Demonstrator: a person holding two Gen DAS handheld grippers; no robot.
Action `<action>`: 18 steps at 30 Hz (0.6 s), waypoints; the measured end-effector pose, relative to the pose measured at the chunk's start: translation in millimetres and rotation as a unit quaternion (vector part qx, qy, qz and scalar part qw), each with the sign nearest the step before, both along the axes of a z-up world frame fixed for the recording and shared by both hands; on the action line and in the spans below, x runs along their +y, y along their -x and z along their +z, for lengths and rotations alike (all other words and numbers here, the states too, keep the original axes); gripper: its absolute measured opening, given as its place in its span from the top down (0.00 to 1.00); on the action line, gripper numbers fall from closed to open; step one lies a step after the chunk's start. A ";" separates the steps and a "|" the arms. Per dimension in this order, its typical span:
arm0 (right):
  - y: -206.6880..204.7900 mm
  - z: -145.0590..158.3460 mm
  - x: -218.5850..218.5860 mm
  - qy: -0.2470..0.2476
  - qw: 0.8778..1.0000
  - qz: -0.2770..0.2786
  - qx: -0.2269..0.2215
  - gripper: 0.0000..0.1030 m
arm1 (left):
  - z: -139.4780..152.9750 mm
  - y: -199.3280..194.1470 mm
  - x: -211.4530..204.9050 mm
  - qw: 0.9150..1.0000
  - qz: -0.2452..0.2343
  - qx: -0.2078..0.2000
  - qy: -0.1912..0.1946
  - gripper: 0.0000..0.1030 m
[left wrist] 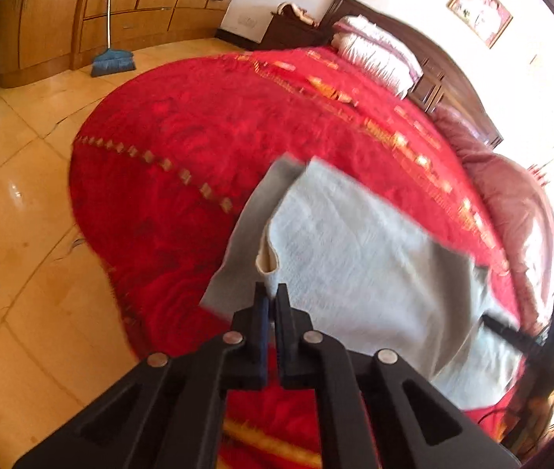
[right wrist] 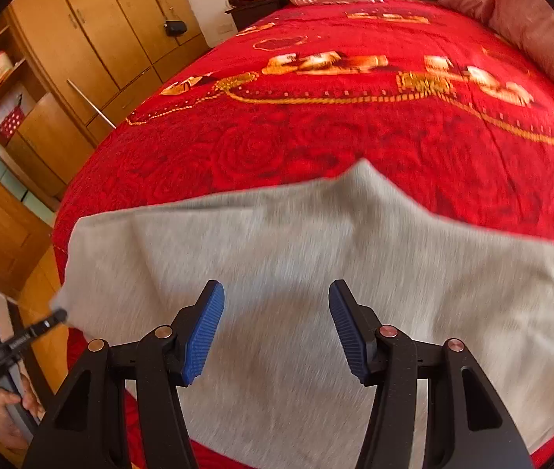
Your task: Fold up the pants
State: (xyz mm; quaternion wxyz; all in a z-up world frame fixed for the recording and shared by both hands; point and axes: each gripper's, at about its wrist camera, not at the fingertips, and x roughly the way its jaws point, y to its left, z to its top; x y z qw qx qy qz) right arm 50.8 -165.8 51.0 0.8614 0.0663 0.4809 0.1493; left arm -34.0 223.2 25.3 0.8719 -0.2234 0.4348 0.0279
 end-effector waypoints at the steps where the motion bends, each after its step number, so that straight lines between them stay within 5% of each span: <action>1: -2.5 2.5 0.5 0.004 1.000 0.004 -0.003 0.44 | -5.8 1.8 -0.6 1.000 0.000 0.009 -0.005 0.97; 8: -33.4 19.4 22.6 0.007 0.995 0.100 -0.006 0.44 | -37.5 -2.7 8.9 0.998 0.021 0.047 0.044 0.97; 11: -46.2 20.0 50.9 -0.009 0.985 0.173 0.012 0.44 | -29.7 -6.4 6.6 0.999 0.013 0.035 0.022 0.97; 18: -51.1 10.6 120.5 0.065 0.954 0.292 0.013 0.45 | -26.7 -2.6 8.4 0.999 0.017 0.032 0.034 0.97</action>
